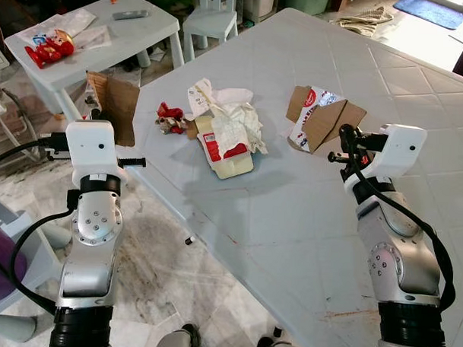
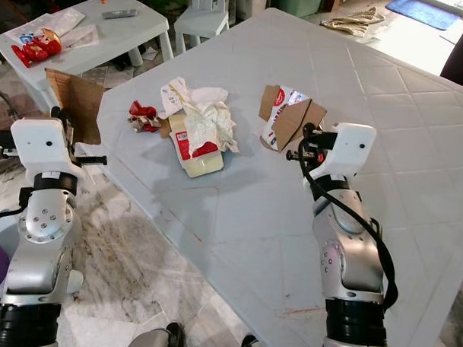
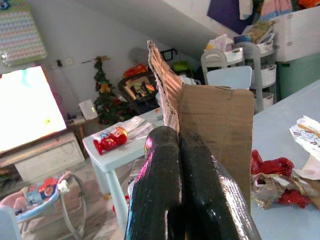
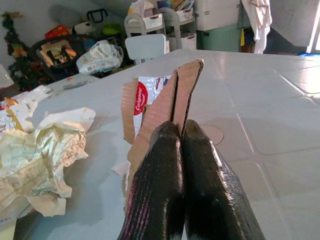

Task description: Picking trash to rubbish bin

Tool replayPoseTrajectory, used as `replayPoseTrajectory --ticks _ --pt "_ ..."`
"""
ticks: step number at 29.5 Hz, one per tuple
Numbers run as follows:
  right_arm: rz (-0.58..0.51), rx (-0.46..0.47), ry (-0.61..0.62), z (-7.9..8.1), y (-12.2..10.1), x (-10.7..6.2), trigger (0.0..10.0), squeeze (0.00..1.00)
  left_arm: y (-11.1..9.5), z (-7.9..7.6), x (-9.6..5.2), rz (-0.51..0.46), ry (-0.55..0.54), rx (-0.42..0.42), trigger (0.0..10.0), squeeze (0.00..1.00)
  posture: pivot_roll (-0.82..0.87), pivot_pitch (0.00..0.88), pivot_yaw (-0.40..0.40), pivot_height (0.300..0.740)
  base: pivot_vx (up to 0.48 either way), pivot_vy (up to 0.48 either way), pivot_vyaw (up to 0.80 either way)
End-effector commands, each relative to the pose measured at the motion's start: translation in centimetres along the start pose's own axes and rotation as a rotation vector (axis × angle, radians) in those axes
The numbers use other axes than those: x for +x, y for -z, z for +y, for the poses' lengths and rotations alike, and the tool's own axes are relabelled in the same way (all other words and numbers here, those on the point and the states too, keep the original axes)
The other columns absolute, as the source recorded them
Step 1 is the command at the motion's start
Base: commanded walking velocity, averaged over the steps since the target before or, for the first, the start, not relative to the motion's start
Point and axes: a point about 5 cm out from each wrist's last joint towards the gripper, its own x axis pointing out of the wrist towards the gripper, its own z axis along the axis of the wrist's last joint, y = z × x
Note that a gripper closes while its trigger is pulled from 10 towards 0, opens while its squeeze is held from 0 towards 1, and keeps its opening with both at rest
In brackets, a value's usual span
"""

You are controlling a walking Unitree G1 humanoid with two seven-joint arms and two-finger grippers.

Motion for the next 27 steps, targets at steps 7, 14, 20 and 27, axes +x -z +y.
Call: replayPoseTrajectory --ticks 7,14,20,27 --pt "0.009 -0.021 -0.023 0.2 -0.1 0.1 0.0 0.00 -0.1 -0.5 -0.3 0.025 0.003 -0.025 0.0 0.00 0.07 0.191 -0.035 0.740 0.000 0.000 0.80" --pt "0.010 -0.032 -0.030 0.1 -0.3 0.1 0.0 0.00 0.2 -1.1 -0.6 0.060 0.010 -0.062 0.0 0.00 0.06 0.193 -0.043 0.740 0.000 0.000 0.80" --pt "0.011 -0.036 -0.030 0.0 -0.4 0.0 0.0 0.00 0.3 -1.3 -0.5 0.074 0.011 -0.084 0.0 0.00 0.05 0.196 -0.044 0.740 0.000 0.000 0.80" --pt "0.013 -0.039 -0.027 -0.1 -0.4 -0.1 0.0 0.00 0.5 -1.5 -0.5 0.087 0.014 -0.101 0.0 0.00 0.04 0.200 -0.043 0.740 0.000 0.000 0.80"
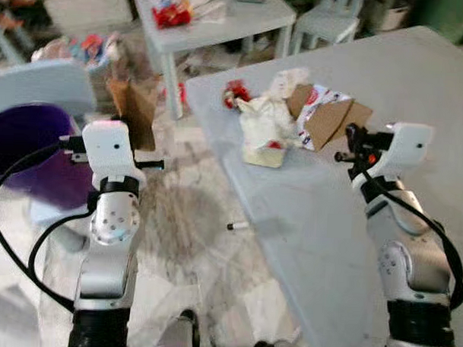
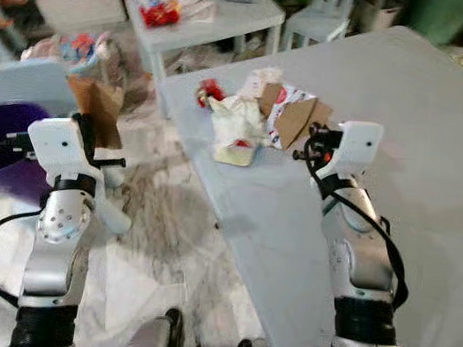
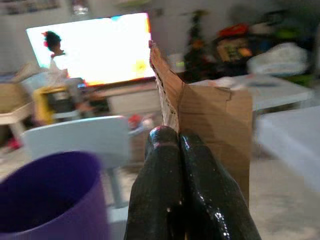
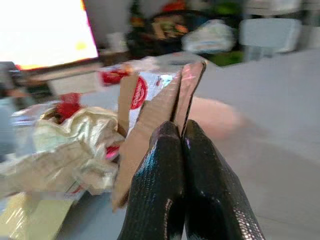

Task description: Picking trash to rubbish bin

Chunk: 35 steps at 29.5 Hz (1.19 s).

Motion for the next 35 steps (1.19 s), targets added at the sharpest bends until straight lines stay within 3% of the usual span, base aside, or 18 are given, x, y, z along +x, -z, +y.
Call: replayPoseTrajectory --ticks 1,4,18,35 --pt "-0.003 -0.011 0.011 -0.34 -0.31 -0.23 0.0 0.00 -0.13 -0.31 -0.15 -0.002 0.008 -0.008 0.0 0.00 0.04 0.200 -0.043 0.740 0.000 0.000 0.80" --pt "-0.003 -0.007 0.012 -0.35 -0.34 -0.31 0.0 0.00 -0.13 -0.37 -0.21 0.002 0.010 -0.017 0.0 0.00 0.04 0.204 -0.042 0.740 0.000 0.000 0.69" --pt "-0.003 0.011 0.016 -0.29 -0.32 -0.38 0.0 0.00 0.04 -0.37 -0.20 0.023 0.016 -0.033 0.0 0.00 0.05 0.219 -0.037 0.740 0.000 0.000 0.00" --pt "0.002 0.017 0.017 -0.19 -0.19 -0.52 0.0 0.00 0.13 -0.50 -0.28 0.036 0.029 -0.030 0.0 0.00 0.05 0.226 -0.034 0.740 0.000 0.363 0.00"
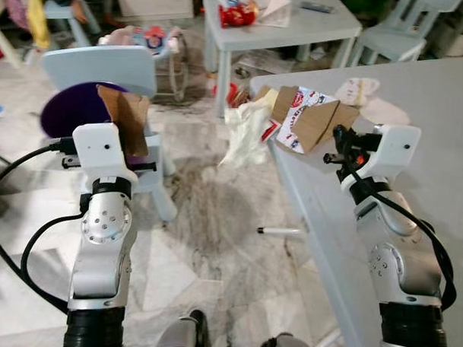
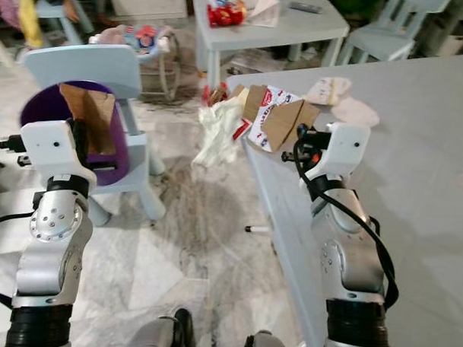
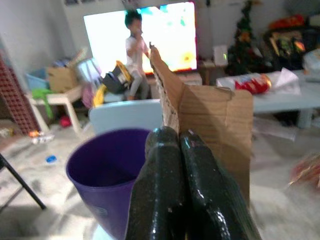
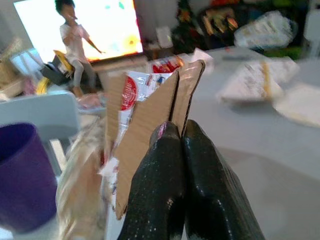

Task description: Picking trash to rubbish bin

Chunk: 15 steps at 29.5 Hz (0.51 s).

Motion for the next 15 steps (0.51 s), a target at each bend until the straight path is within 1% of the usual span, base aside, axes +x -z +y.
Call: replayPoseTrajectory --ticks 1,15 --pt "-0.012 0.005 0.011 -0.16 -0.36 -0.17 0.0 0.00 -0.23 0.00 -0.02 -0.005 0.005 0.004 0.0 0.00 0.05 0.226 -0.034 0.740 0.000 0.424 0.00" --pt "-0.008 0.004 0.009 -0.10 -0.23 -0.16 0.0 0.00 -0.18 0.02 0.05 0.000 0.007 0.010 0.0 0.00 0.05 0.221 -0.033 0.740 0.000 0.427 0.00"
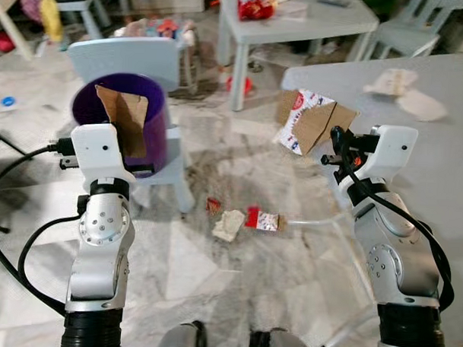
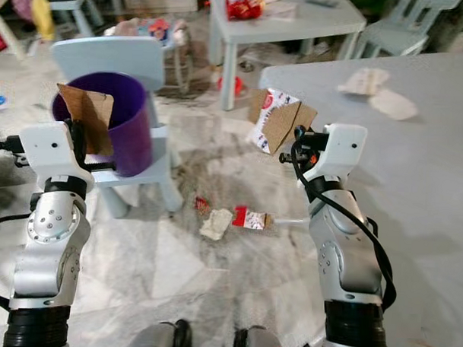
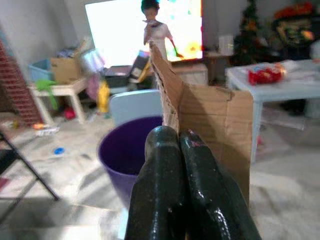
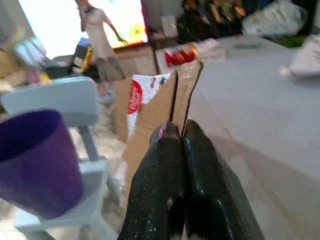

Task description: Picking trash to rubbish bin

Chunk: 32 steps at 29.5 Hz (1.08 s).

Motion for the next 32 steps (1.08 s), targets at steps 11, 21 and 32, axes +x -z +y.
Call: replayPoseTrajectory --ticks 11,21,32 --pt "-0.025 0.002 0.005 -0.04 -0.57 0.07 0.0 0.00 -0.42 0.16 0.26 -0.018 -0.001 0.008 0.0 0.00 0.05 0.215 -0.035 0.740 0.000 0.297 0.00" --pt "-0.022 -0.008 0.000 0.06 -0.50 0.11 0.0 0.00 -0.48 0.03 0.32 -0.025 0.002 0.004 0.0 0.00 0.05 0.214 -0.036 0.740 0.000 0.000 0.00" --pt "-0.025 -0.011 0.000 0.05 -0.55 0.23 0.0 0.00 -0.44 -0.13 0.40 -0.025 0.015 -0.013 0.0 0.00 0.05 0.209 -0.036 0.740 0.000 0.000 0.70"
